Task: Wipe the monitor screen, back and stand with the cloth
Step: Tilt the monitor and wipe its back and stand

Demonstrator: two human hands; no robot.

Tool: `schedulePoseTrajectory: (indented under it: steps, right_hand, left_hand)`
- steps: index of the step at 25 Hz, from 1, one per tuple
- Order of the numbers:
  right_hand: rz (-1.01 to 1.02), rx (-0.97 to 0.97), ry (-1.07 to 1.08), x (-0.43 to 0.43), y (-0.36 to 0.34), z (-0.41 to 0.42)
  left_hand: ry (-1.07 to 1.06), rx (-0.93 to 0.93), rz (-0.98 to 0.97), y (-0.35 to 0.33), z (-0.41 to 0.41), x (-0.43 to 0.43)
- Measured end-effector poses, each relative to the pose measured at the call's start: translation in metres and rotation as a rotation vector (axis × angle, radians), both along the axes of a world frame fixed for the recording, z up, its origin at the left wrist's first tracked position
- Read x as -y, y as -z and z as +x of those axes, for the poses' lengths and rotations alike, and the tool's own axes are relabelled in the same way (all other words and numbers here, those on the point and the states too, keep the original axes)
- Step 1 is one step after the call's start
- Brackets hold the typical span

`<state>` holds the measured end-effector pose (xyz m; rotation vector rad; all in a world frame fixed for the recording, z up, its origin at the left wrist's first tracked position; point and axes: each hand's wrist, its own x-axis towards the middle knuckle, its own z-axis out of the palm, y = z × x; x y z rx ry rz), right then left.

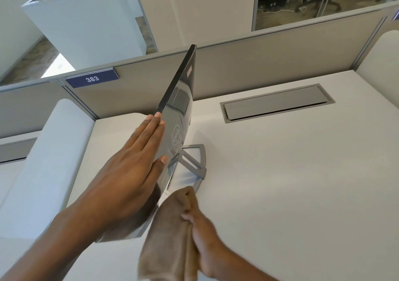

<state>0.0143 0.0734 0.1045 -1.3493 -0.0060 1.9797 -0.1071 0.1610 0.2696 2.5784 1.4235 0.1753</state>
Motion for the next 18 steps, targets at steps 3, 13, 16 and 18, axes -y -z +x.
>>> schedulePoseTrajectory:
  steps: [3,13,16,18]
  right_hand:
    - [-0.002,0.097,-0.016,-0.003,0.017,0.063]
    - [0.83,1.629,-0.538,-0.019,0.065,0.179]
    - [0.726,1.599,-1.049,-0.007,0.12,0.174]
    - [0.769,1.618,-1.15,0.007,0.148,0.175]
  left_hand:
    - [-0.009,-0.003,-0.01,0.001,0.001,0.0]
    - [-0.015,-0.004,-0.029,0.002,-0.001,-0.001]
    - [-0.017,-0.012,-0.032,0.001,-0.001,-0.001]
    - [0.004,-0.032,-0.002,0.001,0.0,-0.001]
